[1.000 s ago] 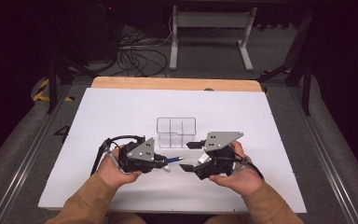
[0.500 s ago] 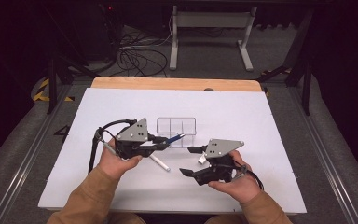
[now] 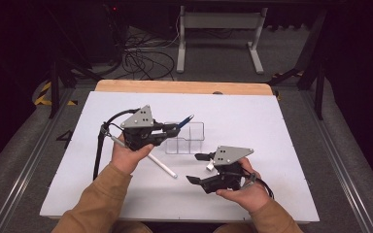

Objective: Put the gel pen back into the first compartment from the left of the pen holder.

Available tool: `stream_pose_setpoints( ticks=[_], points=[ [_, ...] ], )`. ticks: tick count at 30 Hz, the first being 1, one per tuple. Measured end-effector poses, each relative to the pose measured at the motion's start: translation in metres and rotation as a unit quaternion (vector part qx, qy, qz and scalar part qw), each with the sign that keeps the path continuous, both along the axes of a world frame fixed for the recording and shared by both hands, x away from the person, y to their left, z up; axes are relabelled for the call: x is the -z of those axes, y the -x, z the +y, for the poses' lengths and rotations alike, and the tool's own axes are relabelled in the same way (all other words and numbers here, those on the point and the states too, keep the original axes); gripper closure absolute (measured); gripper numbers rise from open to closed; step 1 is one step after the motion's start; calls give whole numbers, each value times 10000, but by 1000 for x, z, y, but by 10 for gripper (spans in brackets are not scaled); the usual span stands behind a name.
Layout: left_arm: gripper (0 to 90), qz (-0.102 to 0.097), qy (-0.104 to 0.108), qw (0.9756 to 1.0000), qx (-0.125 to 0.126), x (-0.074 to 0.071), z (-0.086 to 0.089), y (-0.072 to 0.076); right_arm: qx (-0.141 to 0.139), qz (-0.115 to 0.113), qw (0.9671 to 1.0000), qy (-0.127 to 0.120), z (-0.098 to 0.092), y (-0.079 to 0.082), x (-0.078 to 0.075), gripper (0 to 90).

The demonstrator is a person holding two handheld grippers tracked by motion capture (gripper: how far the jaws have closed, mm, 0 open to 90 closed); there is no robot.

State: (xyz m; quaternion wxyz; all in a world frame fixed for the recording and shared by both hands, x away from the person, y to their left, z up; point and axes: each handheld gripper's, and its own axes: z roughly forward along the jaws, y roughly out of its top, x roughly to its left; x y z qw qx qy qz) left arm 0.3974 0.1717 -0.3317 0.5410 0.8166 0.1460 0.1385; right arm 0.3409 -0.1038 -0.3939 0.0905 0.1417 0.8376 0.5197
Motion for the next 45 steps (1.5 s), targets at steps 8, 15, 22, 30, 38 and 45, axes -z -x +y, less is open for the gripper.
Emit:
stream_pose_setpoints(
  ticks=[8,15,22,30,38,45],
  points=[
    [788,139,379,9990,-199,5,-4,-17,-45,26,10000,15,2,0,2,271],
    [787,74,461,9976,-520,11,-10,-29,-110,32,9999,51,3,0,4,270],
    [787,73,505,9965,-668,17,-15,-40,-100,39,9999,48,2,0,4,269],
    [786,84,538,9960,-703,24,-17,-49,-129,38,9999,67,3,0,5,262],
    [785,122,622,9955,-711,31,-18,-57,-147,48,9998,88,4,0,6,262],
    [784,232,592,9956,-683,38,-19,-61,-155,57,9998,88,3,0,6,262]
  ],
)
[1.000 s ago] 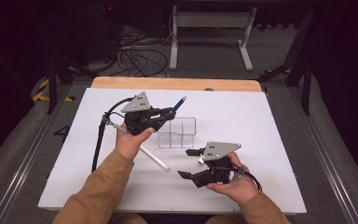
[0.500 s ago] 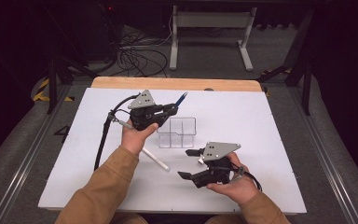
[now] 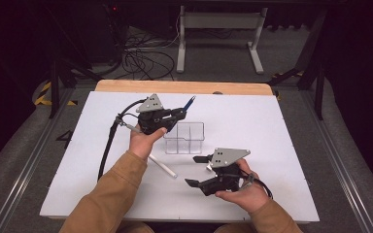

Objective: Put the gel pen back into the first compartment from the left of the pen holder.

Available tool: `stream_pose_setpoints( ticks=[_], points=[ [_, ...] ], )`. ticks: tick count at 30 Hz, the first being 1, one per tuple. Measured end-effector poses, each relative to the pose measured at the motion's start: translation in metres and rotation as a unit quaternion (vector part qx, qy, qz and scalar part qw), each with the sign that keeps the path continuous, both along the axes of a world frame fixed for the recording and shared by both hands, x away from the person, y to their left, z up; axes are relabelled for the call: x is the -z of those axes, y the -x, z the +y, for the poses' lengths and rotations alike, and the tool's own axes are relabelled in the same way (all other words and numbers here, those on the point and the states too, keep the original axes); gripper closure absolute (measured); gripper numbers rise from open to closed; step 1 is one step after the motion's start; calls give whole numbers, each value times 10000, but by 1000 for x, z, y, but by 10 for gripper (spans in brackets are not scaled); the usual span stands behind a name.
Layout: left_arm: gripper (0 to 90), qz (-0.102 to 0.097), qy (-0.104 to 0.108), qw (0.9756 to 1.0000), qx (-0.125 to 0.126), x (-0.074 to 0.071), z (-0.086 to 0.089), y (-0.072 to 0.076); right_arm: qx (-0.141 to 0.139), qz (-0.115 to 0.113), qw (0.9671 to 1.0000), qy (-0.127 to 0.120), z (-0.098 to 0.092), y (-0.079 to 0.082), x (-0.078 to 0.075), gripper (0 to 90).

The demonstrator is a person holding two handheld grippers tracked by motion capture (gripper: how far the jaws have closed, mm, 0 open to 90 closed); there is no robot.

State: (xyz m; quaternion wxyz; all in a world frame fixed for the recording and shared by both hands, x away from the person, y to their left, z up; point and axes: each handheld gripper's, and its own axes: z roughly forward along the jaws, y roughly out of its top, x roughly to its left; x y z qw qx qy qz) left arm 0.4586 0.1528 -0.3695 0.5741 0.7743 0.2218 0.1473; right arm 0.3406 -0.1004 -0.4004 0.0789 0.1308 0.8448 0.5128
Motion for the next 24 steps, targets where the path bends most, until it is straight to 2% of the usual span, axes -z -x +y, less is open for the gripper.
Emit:
stream_pose_setpoints(
  ticks=[7,10,11,14,16,20,24],
  points=[
    [785,82,-140,9999,-27,5,2,-1,0,-1,10000,1,0,0,0,260],
    [783,44,-205,9998,-51,5,3,1,0,-12,10000,7,0,0,0,260],
    [748,20,-225,9997,-111,4,3,3,-3,-18,10000,8,0,0,0,259],
    [489,-125,-414,9984,-352,-2,6,11,13,-19,10000,0,0,0,0,256],
    [383,-168,-476,9977,-446,-6,11,18,37,-24,10000,-19,0,0,0,255],
    [310,-399,-577,9957,-604,-14,24,38,97,-38,9999,-50,-2,-1,-1,253],
    [248,-443,-534,9957,-619,-19,36,59,159,-23,9999,-37,-2,-3,-1,252]
  ],
)
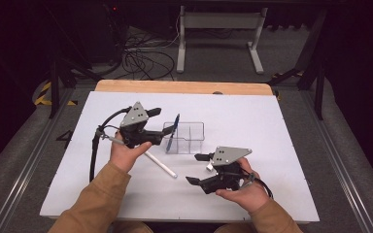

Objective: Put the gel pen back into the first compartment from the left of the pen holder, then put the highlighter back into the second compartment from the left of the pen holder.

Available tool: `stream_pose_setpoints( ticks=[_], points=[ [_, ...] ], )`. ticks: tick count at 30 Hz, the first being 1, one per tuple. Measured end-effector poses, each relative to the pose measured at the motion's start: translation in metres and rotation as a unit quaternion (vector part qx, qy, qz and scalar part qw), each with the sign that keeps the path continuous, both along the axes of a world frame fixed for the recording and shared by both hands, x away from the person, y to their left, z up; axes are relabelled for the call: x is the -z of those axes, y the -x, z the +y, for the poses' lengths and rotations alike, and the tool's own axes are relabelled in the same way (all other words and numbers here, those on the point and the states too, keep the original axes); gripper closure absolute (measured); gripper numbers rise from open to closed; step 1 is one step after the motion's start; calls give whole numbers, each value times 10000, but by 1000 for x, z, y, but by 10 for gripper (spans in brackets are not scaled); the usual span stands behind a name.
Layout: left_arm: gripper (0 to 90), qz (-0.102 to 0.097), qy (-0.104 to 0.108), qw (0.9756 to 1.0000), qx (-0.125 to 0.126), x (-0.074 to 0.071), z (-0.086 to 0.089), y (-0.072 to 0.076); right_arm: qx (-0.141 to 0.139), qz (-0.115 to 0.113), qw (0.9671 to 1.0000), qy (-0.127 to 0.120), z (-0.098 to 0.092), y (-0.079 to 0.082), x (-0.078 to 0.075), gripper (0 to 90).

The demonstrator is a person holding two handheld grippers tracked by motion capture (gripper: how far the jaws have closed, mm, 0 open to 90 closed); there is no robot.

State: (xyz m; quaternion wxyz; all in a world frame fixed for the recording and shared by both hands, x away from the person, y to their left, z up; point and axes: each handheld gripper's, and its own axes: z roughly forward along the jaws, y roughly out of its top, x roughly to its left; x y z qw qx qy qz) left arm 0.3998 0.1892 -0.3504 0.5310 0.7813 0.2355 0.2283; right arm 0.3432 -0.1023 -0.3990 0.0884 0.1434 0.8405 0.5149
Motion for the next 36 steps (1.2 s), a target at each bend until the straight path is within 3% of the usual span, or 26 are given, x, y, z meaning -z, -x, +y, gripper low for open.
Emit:
stream_pose_setpoints(
  ticks=[6,13,18,27,36],
  points=[
    [200,57,33,10000,47,0,14,20,28,7,10000,-19,1,-1,-1,252],
    [186,215,58,9997,121,5,23,30,38,19,10000,-7,1,-1,0,251],
    [158,436,145,9987,212,14,32,37,64,15,10000,-19,2,-2,-1,249],
    [108,573,245,9978,206,27,56,58,144,41,9999,-5,2,-4,-2,243],
    [106,497,59,9987,-14,36,66,72,185,-17,9998,-29,3,-6,-3,239]
  ],
)
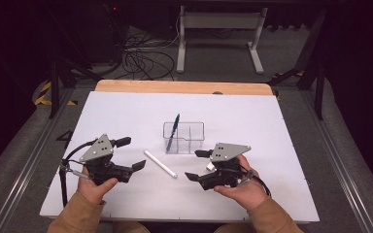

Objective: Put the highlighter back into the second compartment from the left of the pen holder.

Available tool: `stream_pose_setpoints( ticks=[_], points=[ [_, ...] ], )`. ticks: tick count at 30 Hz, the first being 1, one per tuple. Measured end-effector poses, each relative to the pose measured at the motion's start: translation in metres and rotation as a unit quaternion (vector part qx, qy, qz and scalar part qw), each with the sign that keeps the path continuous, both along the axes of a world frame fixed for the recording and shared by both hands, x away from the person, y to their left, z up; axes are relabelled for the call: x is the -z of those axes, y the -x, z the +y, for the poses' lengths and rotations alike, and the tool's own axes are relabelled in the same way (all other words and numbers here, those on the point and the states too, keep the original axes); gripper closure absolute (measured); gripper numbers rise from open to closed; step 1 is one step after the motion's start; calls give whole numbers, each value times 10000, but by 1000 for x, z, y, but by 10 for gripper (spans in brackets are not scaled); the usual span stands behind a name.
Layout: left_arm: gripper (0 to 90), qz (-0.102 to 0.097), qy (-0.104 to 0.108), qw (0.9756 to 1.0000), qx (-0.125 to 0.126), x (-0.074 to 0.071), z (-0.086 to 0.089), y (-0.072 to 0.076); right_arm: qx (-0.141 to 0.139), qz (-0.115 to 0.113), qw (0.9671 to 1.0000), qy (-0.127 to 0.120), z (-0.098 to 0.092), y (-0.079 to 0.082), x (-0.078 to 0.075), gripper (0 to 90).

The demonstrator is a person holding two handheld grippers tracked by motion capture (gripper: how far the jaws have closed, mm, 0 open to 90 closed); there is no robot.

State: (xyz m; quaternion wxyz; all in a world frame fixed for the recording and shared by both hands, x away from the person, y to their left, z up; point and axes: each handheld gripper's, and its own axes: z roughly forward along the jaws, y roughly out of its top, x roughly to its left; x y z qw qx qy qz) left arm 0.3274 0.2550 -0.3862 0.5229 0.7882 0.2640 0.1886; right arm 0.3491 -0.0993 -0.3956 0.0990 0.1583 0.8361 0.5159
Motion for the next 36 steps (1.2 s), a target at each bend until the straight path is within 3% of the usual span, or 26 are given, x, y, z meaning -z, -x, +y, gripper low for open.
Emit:
stream_pose_setpoints(
  ticks=[9,17,36],
  points=[
    [107,-1,118,9999,-99,21,11,10,71,169,9998,7,6,-4,0,267],
    [107,72,2,9998,-196,33,15,16,69,54,9999,74,18,-10,-1,279],
    [107,122,-38,9994,-332,40,22,19,88,330,9987,383,47,-26,-2,299]
  ],
)
